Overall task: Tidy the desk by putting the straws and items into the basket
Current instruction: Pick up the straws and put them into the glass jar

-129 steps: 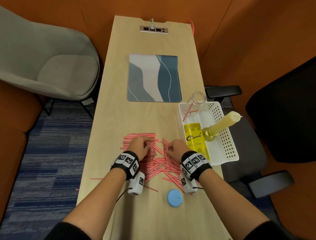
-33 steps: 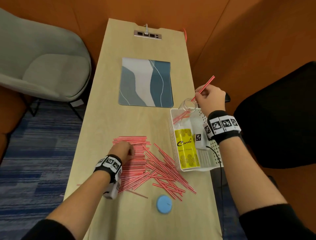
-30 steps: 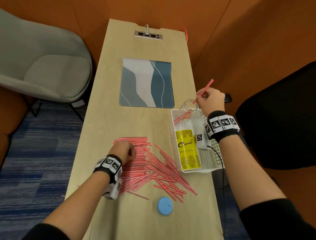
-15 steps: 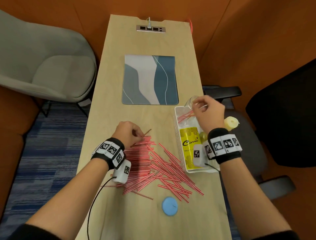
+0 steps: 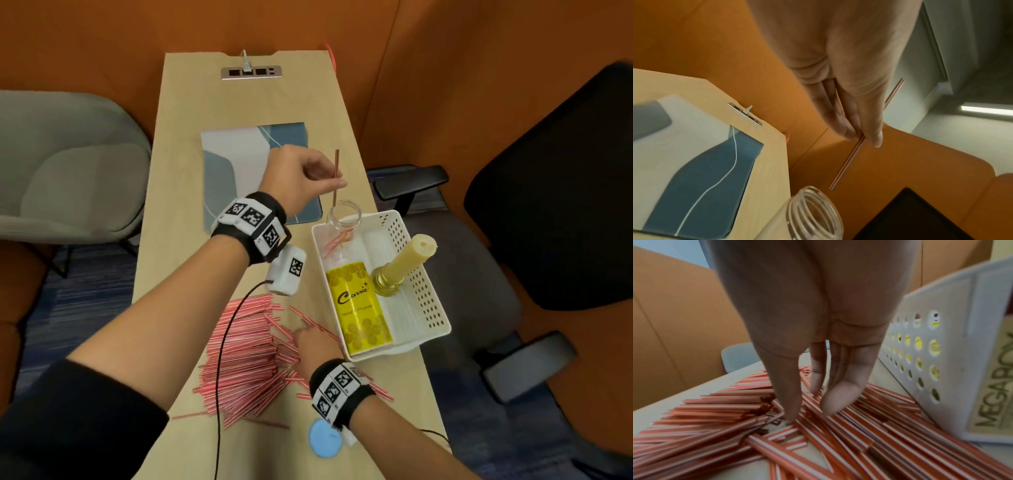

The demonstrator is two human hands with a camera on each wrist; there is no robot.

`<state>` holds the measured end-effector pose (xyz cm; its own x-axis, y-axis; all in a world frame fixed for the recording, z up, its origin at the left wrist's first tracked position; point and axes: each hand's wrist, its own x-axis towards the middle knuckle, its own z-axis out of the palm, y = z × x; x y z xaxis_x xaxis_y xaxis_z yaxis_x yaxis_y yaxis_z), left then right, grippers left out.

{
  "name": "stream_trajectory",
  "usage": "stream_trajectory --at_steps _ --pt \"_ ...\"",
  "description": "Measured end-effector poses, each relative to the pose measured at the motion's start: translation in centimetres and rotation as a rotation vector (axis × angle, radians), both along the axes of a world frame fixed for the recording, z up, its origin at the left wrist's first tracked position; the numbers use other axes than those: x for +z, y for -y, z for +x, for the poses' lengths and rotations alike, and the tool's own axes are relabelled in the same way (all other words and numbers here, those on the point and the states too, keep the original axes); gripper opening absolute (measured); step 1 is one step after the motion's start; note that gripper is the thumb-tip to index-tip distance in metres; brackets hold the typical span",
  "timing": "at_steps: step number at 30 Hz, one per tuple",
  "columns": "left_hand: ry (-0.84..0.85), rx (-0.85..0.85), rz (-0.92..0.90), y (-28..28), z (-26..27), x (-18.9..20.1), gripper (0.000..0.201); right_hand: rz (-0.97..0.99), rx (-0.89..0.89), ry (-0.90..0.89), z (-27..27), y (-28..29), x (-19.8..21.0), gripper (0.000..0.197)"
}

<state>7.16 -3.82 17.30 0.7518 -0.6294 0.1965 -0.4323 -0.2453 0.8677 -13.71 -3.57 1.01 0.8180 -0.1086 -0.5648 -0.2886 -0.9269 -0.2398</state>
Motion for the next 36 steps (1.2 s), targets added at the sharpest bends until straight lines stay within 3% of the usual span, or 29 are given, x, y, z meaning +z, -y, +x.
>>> stream_trajectory --at_steps 5,10,14,17,20,22,24,27,30,36 --pt "0.039 -0.088 0.151 2.7 -0.2 -2.1 0.018 -0.011 -0.052 0.015 0.3 0.3 -1.0 0.027" --pt "0.017 -0.104 0.154 2.8 -0.7 -3.9 0.022 -0.009 -0.088 0.063 0.4 0.6 -1.5 0.029" --pt "0.01 -0.036 0.12 0.8 -0.7 -5.0 0.036 -0.037 -0.024 0.064 0.5 0.6 -1.8 0.032" --pt "-0.02 0.097 0.09 -2.6 -0.8 -6.6 0.028 -0.039 -0.009 0.075 0.5 0.6 -2.0 0.03" --pt "-0.097 0.195 0.279 -7.5 -1.4 -9.8 0.008 -0.026 -0.032 0.109 0.5 0.7 -1.7 0.03" --pt "-0.129 0.195 0.537 -11.3 -2.3 -12.2 0.013 0.022 -0.078 0.125 0.5 0.8 -1.1 0.029" --pt "-0.186 0.153 0.74 -14.6 -3.7 -14.0 0.015 0.076 -0.146 0.128 0.5 0.9 0.2 0.024" --pt "-0.218 0.056 0.895 -18.1 -6.2 -15.6 0.016 0.13 -0.231 0.207 0.8 1.5 2.8 0.017" --pt "-0.175 0.025 0.927 -19.5 -8.0 -16.6 0.025 0.238 -0.34 0.349 1.9 2.8 6.2 0.007" --pt "-0.122 0.047 0.887 -19.4 -9.1 -18.0 0.02 0.53 -0.49 0.549 4.7 6.2 15.2 0.009"
